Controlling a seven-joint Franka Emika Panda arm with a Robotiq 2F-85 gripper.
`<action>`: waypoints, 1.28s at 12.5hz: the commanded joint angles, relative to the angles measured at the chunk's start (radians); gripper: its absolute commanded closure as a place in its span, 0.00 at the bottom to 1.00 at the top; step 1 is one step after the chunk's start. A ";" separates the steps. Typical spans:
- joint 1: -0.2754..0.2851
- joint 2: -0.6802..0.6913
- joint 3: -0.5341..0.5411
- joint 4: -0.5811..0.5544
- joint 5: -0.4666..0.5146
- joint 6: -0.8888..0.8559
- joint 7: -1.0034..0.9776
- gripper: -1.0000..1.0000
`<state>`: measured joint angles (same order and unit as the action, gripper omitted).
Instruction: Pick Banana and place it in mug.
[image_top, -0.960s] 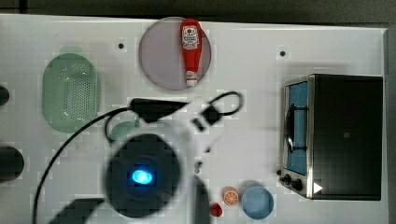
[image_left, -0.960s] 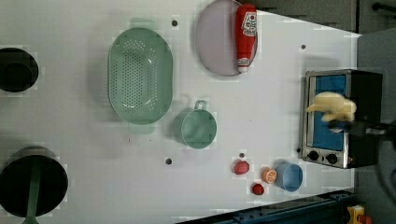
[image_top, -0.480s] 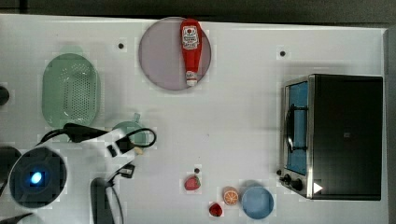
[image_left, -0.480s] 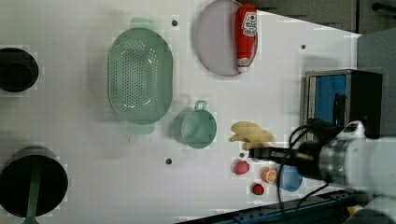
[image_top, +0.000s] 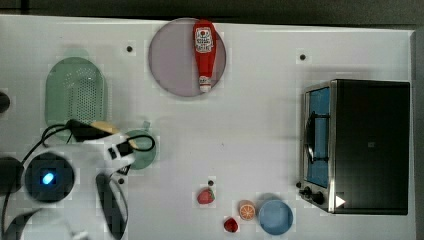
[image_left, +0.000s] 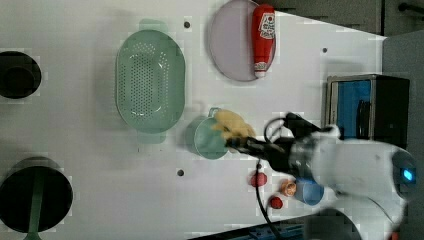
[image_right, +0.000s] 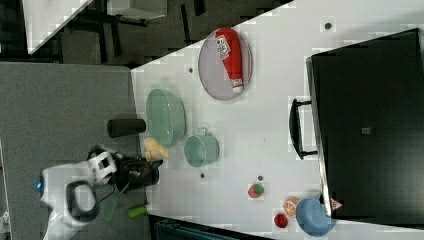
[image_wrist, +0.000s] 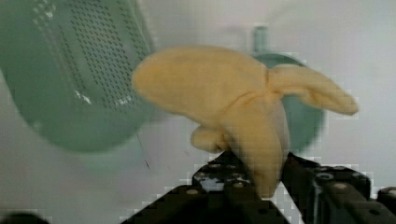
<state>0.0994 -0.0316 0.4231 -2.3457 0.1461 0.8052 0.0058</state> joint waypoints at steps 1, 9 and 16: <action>-0.019 0.079 -0.017 -0.027 -0.001 0.050 0.098 0.73; -0.021 0.124 -0.047 -0.038 -0.090 0.097 0.198 0.01; -0.042 -0.062 -0.210 0.156 -0.074 -0.216 0.172 0.00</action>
<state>0.0787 -0.0205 0.2576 -2.2793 0.0514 0.6333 0.1608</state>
